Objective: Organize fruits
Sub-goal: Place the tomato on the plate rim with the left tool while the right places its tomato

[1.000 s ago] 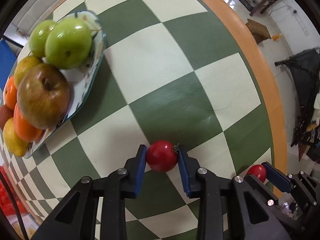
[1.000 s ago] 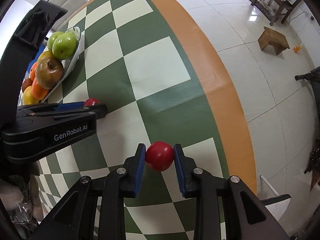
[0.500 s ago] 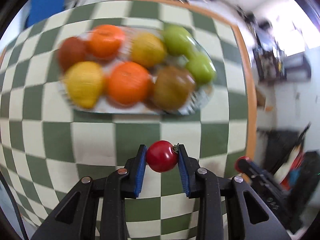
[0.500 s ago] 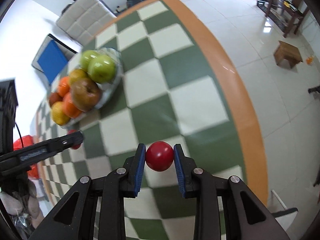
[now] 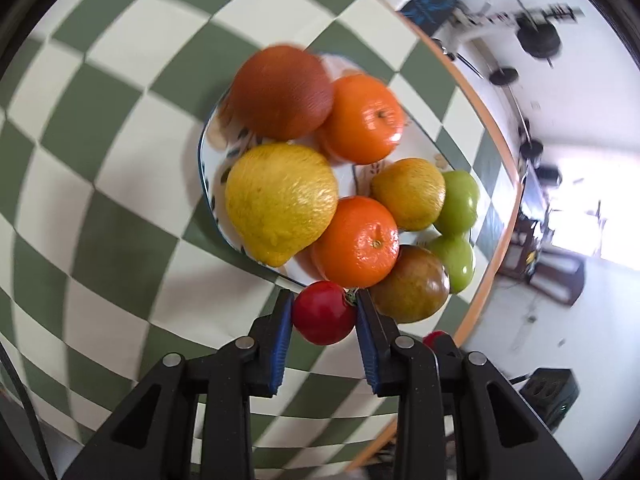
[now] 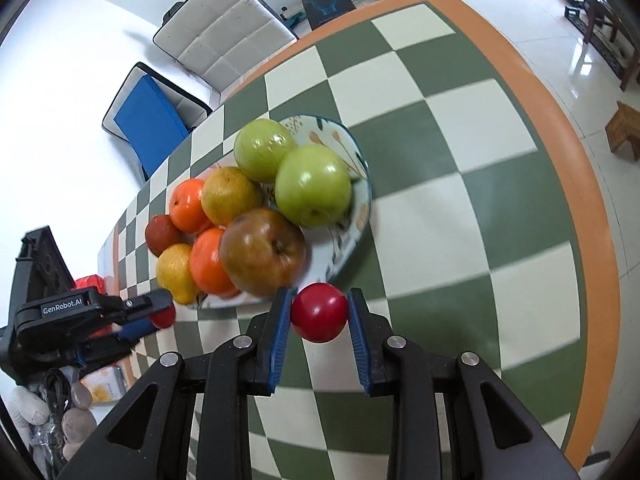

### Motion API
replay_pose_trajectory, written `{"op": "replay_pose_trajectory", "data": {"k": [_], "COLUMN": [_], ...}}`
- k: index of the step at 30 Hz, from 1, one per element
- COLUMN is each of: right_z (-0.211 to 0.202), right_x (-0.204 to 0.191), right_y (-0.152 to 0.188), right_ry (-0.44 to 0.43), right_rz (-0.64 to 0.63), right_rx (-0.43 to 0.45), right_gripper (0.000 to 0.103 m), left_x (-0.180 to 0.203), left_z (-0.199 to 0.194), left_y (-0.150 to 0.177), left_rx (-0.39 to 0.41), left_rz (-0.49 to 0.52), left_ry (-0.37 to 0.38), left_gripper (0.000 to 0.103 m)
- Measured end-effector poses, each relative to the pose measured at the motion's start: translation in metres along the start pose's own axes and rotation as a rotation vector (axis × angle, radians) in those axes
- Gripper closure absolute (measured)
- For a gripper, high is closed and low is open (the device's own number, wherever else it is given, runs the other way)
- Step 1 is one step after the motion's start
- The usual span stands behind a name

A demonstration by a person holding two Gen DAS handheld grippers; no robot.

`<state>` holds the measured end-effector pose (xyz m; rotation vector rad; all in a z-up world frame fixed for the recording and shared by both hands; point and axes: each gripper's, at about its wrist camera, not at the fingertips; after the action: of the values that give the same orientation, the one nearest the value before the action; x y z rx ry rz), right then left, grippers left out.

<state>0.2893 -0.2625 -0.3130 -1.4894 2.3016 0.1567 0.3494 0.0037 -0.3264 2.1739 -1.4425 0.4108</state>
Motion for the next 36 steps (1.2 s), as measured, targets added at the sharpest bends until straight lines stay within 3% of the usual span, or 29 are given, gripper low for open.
{"op": "replay_pose_trajectory", "data": {"k": [7,13,29,36], "right_z": [0.019,0.029,0.036,0.034], "right_x": [-0.001,0.003,0.001,0.004], "right_y": [-0.016,-0.019,-0.026,-0.024], "right_ry": [0.032,0.052,0.022,0.013], "right_rz": [-0.007,-0.012,-0.022,-0.004], "right_rx": [-0.023,-0.039,-0.064,-0.073], "right_gripper": [0.072,0.072,0.069,0.057], "left_x": [-0.024,-0.039,-0.049,-0.048], "left_z": [0.004,0.004,0.005,0.001], "left_y": [0.002,0.001,0.003,0.005], "left_rx": [0.040,0.053,0.045,0.038], "left_rz": [-0.202,-0.278,-0.359,-0.350], "left_ry": [0.106,0.131,0.204,0.212], "left_gripper": [0.075,0.075,0.071,0.068]}}
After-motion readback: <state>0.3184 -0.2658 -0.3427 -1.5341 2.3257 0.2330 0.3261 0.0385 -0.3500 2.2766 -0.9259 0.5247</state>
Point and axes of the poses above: each gripper's, at about its wrist camera, not at the fingertips, and z roughly the way its jaws point, x to its right, y to its underside, and after that the axes turned 5 degrees about y, right-handed
